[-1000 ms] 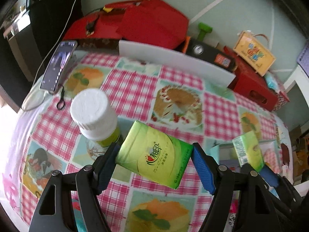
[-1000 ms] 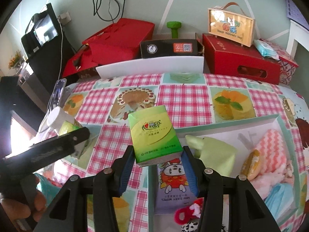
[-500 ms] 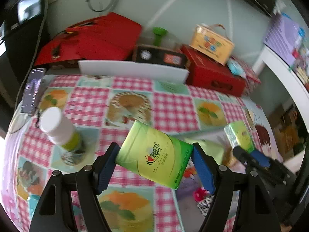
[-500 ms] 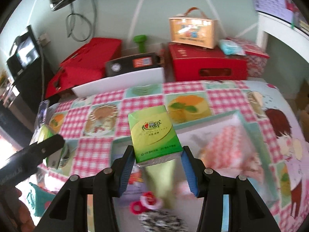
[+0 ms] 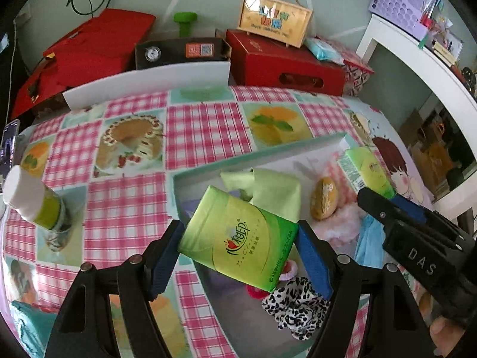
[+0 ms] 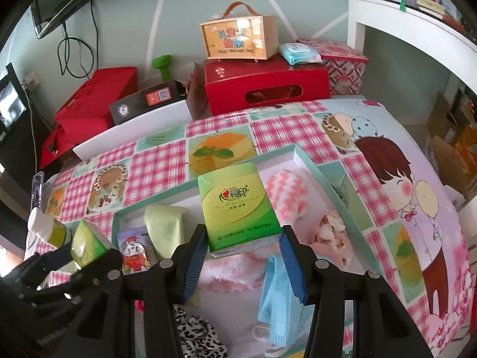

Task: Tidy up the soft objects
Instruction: 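Lift and carry both green tissue packets over the teal tray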

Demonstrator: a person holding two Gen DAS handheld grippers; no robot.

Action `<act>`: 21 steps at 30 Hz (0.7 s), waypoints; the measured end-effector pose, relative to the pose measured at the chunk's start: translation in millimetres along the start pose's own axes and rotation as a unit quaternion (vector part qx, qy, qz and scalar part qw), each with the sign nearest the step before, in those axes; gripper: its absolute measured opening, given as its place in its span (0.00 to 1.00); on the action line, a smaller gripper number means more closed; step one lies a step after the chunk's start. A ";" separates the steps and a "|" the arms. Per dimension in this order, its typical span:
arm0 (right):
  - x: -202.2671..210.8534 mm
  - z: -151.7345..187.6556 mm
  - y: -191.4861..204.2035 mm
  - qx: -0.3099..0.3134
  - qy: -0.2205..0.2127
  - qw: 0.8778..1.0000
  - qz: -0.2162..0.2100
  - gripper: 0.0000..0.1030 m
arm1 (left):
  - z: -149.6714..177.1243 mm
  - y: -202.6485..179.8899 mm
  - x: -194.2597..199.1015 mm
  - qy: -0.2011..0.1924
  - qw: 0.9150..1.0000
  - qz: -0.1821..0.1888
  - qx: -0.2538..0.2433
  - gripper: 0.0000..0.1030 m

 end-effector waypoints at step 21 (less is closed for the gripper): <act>-35.4 23.3 6.1 0.013 0.063 0.998 -0.006 0.51 | 20.6 4.4 -33.3 0.044 0.998 -0.033 -0.008 0.74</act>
Point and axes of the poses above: each gripper's, at about its wrist camera, not at the fingertips, and x roughly against the way its jaws point, y to its left, z to its underside, the point moved 1 cm from there along -x, roughly the way its jaws point, and after that the axes turned 14 degrees about -y, right-handed, at the moved point
